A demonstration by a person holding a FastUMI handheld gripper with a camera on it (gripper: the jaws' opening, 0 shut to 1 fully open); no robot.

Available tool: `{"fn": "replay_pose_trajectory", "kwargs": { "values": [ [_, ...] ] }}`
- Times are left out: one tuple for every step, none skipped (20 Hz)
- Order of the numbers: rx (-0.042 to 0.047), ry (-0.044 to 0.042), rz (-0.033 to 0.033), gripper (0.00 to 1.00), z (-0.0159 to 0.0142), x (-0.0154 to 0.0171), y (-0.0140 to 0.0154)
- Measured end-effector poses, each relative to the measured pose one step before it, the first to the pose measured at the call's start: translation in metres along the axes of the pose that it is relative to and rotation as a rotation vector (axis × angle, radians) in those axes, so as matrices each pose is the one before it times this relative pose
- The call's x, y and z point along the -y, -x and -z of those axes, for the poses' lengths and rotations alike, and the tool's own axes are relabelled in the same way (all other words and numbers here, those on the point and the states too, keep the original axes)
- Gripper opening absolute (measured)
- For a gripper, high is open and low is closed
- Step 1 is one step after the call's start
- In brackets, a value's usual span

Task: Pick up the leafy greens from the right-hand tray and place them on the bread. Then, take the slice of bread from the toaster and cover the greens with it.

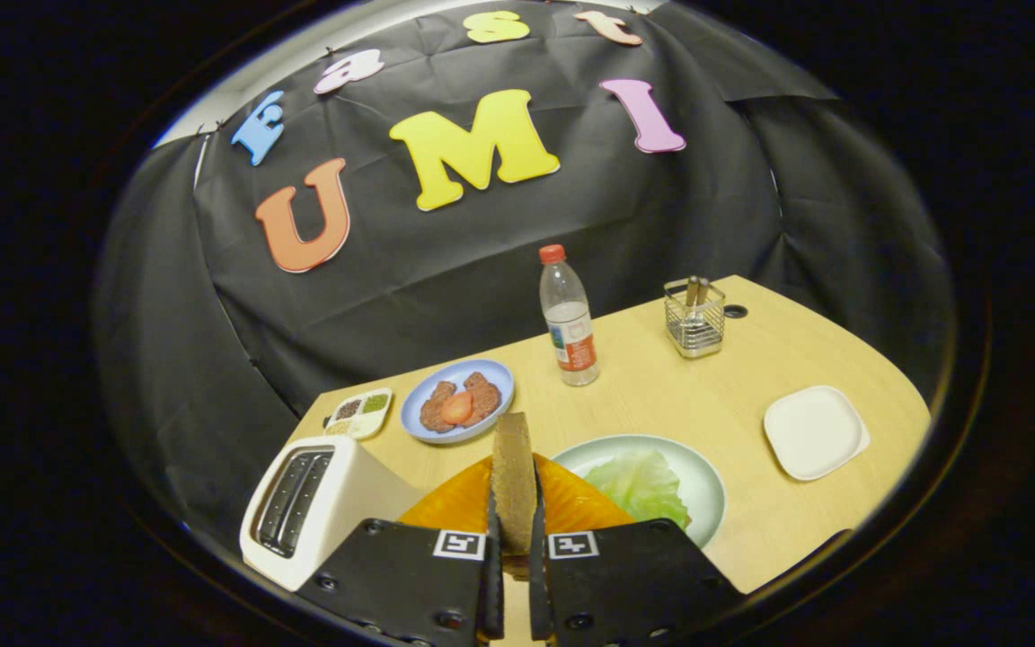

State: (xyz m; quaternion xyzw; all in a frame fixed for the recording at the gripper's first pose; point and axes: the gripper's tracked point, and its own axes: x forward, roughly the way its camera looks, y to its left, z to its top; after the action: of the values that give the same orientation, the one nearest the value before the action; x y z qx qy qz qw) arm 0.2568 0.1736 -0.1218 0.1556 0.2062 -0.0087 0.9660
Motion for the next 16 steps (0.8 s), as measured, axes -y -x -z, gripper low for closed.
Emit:
{"fn": "replay_pose_trajectory", "kwargs": {
  "values": [
    [-0.0073, -0.0067, 0.00258, 0.11, 0.00251, 0.0048, -0.00495],
    [-0.00825, -0.00157, -0.00333, 0.11, 0.00303, 0.00587, -0.00334],
    [-0.0074, -0.01228, -0.02069, 0.11, 0.00183, 0.00199, -0.00308],
    [-0.00596, -0.00557, -0.01737, 0.11, 0.00151, 0.00179, -0.00309],
    [0.00081, -0.01064, -0.01578, 0.11, 0.00055, 0.00477, -0.00254],
    [-0.00595, -0.01572, -0.01937, 0.11, 0.00253, 0.00329, -0.00354],
    [-0.01031, -0.01369, -0.02, 0.11, 0.0038, 0.0011, -0.00206],
    [-0.00756, -0.00531, 0.00224, 0.11, 0.00198, 0.00641, -0.00246],
    [-0.00135, 0.00074, -0.01042, 0.11, 0.00097, 0.00383, -0.0029],
    [0.00077, 0.00406, -0.00478, 0.11, 0.00121, 0.00335, -0.00029],
    [0.00224, 0.0109, 0.00346, 0.11, 0.00039, 0.00463, -0.00123],
    [0.00041, 0.01321, -0.00201, 0.12, 0.00019, 0.0038, 0.00059],
    [0.00777, 0.01474, -0.00006, 0.13, -0.00082, 0.00408, -0.00181],
    [0.00015, 0.01171, 0.01486, 0.13, -0.0007, 0.00644, -0.00139],
    [-0.00516, 0.00734, 0.00265, 0.16, 0.00149, 0.00461, -0.00142],
    [-0.00594, 0.00187, 0.00228, 0.16, 0.00133, 0.00287, -0.00036]
  ]
}}
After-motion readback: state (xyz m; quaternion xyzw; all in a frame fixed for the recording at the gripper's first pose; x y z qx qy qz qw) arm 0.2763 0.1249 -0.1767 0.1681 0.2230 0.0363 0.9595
